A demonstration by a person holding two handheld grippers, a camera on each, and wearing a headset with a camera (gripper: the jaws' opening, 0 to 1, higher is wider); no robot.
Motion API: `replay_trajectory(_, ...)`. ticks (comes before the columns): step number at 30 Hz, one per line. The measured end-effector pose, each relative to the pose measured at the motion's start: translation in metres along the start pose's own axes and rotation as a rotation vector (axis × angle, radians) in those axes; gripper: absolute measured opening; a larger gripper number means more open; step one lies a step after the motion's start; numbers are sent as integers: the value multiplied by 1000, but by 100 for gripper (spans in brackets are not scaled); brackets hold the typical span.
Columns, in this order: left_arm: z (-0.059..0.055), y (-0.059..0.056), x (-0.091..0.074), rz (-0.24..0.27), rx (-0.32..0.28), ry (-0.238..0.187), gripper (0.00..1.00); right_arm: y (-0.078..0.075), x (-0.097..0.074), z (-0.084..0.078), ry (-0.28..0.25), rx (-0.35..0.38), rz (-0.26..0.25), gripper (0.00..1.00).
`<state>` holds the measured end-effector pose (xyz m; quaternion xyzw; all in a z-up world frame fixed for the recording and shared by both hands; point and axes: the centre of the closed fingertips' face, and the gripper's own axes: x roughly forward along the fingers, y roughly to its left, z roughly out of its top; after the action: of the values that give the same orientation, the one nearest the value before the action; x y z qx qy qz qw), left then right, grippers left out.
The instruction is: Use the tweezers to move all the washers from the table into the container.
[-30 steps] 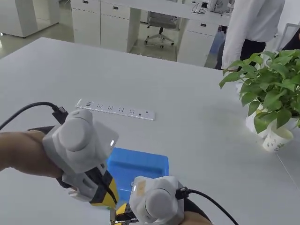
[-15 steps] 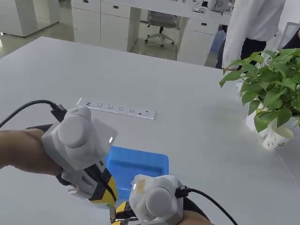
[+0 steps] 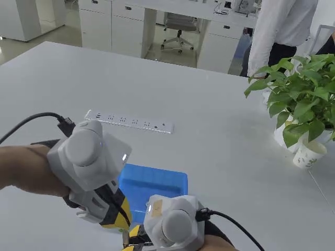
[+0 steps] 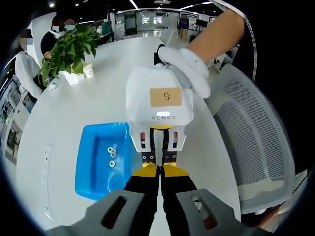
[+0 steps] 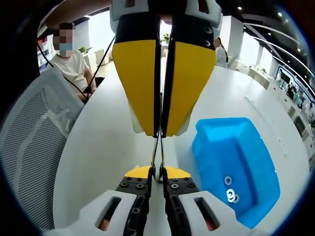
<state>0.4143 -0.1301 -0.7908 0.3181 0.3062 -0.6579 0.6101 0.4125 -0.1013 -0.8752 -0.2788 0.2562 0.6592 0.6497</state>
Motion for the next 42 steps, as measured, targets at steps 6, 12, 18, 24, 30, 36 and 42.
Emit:
replay_trajectory(6,1,0,1,2,3,-4,4,0,0,0,-3,4,-1,10)
replay_trajectory(12,1,0,1,3,8,-2,4,0,0,-1,-2,2,-2,10)
replay_trajectory(18,1,0,0,4,9,4,4,0,-1,-2,4,-4,0,9)
replay_trajectory(24,5,-1,-2,7,14,-2,4,1,-5,0,1,-7,-6,9)
replay_trajectory(30,11,-2,-7,7,22,-3,4,0,-11,5,-1,-13,-14,9)
replay_trajectory(36,17,-3,-14,2,25,1,4,0,-18,11,-7,-19,-22,9)
replay_trajectory(42,22,-3,-20,-1,30,2,4,-1,-24,17,-17,-19,-29,9)
